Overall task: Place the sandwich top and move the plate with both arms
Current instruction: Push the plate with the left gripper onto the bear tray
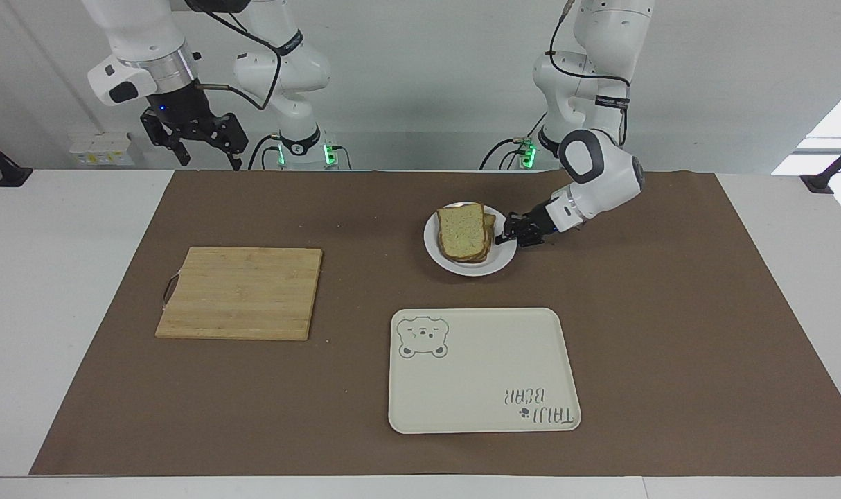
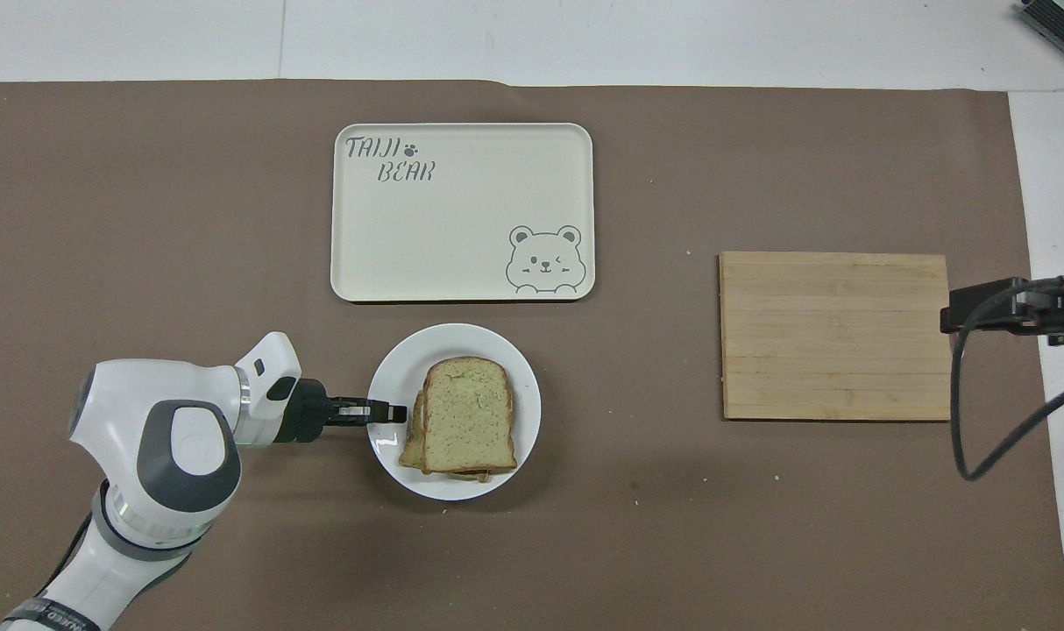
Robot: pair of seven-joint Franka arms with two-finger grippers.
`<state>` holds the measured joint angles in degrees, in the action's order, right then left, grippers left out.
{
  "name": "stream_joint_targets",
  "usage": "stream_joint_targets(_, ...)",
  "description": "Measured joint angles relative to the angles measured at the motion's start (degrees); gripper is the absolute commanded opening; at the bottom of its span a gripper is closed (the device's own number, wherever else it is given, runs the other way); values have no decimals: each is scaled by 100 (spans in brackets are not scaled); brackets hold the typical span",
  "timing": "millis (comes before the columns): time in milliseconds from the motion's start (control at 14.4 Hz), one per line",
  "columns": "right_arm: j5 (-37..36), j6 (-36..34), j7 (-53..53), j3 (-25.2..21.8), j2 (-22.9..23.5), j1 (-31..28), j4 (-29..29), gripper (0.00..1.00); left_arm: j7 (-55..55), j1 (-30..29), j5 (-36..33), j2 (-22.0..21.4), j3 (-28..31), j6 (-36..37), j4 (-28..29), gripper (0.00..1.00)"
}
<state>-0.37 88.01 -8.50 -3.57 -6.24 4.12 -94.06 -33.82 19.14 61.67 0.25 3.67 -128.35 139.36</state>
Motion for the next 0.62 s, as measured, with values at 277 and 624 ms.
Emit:
stream_joint_targets(277,0,0,1,1,0,-1,-15,100,22,-271,0,231,19,201,-672,0)
stream_joint_targets(624,0,0,1,-7,0,-10,-15,100,595,-358,-471,939,18,259,-1853,0)
